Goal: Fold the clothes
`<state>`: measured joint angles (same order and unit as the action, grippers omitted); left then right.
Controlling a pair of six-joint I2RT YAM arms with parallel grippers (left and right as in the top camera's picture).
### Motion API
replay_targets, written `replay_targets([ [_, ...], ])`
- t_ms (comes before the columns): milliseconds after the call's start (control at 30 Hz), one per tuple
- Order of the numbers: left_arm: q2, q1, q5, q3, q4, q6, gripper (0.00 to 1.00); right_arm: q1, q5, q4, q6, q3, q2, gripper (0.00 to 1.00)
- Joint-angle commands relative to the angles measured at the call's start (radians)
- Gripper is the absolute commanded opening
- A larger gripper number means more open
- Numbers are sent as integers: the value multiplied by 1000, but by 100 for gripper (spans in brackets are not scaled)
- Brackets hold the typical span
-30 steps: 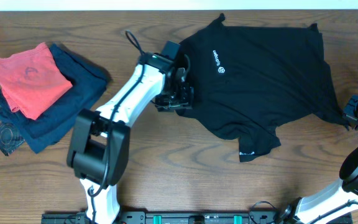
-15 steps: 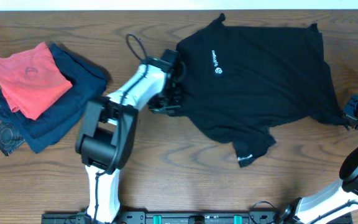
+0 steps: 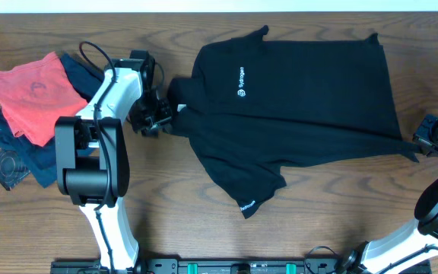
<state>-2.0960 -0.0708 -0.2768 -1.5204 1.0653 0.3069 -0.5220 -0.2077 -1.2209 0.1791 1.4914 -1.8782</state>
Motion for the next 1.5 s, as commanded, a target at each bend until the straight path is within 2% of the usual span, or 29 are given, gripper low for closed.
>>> replay_targets([
  [0,52,-40,-151,-5,106,-51,40,17,3,-11,6,-2,21,2],
  [133,62,-100,-162,-3,212,-52,40,18,2,-14,-2,-2,21,2],
  [267,62,-193,-162,22,216,-51,40,18,2,-11,-2,-2,21,2],
  [433,62,-340,-161,97,108,25,40,18,3,-10,-12,-2,21,2],
  [633,61,-461,-122,209,-69,208,41,18,3,-10,-12,-2,21,2],
  [667,61,-473,-103,229,-103,233,47,18,3,-10,-12,-2,21,2],
  [700,61,-482,-98,244,-126,250,52,18,3,-10,-12,-2,21,2],
  [900,61,-499,-105,280,-163,272,54,18,3,-10,-12,-2,21,1],
  [1067,61,-503,-154,280,-119,320,63,18,3,-11,-12,-2,21,2],
  [1300,61,-501,-177,280,-66,320,66,18,3,-13,-12,-2,21,1],
  [1467,61,-501,-176,280,-63,320,72,18,3,-13,-12,-2,21,1],
])
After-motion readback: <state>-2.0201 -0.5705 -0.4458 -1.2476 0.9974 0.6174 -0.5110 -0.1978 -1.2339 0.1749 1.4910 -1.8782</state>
